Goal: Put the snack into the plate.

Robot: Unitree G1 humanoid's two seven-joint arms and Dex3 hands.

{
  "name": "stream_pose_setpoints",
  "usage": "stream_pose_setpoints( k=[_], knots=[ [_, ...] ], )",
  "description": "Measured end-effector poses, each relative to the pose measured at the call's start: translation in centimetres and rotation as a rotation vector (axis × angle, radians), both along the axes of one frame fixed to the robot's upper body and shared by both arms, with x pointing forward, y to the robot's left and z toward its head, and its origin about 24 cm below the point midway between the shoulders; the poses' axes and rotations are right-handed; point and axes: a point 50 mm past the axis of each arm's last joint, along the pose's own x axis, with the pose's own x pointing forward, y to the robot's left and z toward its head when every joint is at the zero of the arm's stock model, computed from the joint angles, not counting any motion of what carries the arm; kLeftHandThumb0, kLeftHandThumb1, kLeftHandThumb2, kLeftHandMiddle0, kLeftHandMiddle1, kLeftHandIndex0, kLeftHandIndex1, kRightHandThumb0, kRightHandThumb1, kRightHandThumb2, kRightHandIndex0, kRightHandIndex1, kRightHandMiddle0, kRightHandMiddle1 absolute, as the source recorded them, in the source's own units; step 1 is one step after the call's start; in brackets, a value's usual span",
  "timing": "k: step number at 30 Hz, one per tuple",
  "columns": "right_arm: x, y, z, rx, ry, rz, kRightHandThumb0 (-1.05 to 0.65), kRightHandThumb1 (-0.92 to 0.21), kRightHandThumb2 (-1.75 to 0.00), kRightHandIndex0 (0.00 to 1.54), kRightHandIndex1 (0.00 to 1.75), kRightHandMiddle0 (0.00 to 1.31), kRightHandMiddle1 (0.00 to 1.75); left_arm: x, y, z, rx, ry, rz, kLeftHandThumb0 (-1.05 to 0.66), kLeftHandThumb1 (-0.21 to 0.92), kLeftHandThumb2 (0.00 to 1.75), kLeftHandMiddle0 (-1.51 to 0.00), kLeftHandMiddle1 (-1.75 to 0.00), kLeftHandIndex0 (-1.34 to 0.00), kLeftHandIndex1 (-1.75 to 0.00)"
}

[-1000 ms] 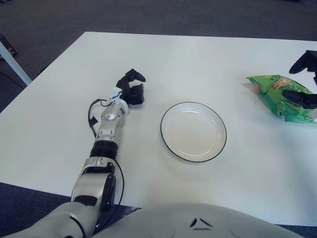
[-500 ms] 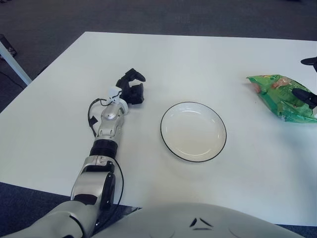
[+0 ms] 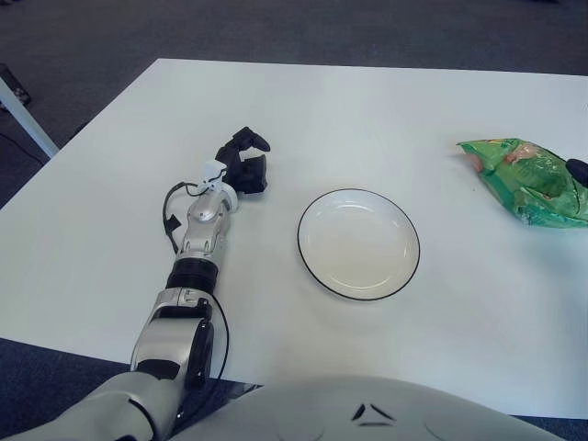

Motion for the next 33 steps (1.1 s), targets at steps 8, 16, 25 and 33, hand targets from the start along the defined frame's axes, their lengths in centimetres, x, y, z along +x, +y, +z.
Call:
stream_pose_setpoints(
  k=[8, 16, 25, 33],
  knots=[
    [0.3, -0.4, -0.2, 0.063, 0.006, -0.005, -1.05, -0.92, -1.01, 0.0, 0.0, 0.0, 0.43, 0.0, 0.0, 0.0, -0.001, 0.0, 0.0, -0.46, 0.37, 1.24, -1.15, -1.75, -0.57, -1.75],
    [1.2, -1.1, -2.3, 0.132, 0.052, -0.021, -1.04, -0.92, -1.0, 0.0, 0.0, 0.0, 0.41, -0.1, 0.0, 0.0, -0.002, -0.001, -0.001, -0.46, 0.36, 1.26, -1.17, -1.75, -0.57, -1.75],
    [1.7, -1.5, -3.5, 0.214, 0.083, -0.031, -1.03, -0.92, -0.98, 0.0, 0.0, 0.0, 0.38, -0.2, 0.0, 0.0, -0.004, -0.002, 0.0, -0.46, 0.36, 1.26, -1.18, -1.75, -0.58, -1.75],
    [2.1, -1.3, -3.2, 0.239, 0.068, -0.018, -1.04, -0.92, -0.98, 0.0, 0.0, 0.0, 0.35, -0.4, 0.1, -0.1, -0.008, 0.005, 0.001, -0.46, 0.36, 1.27, -1.17, -1.75, -0.58, -1.75]
  ],
)
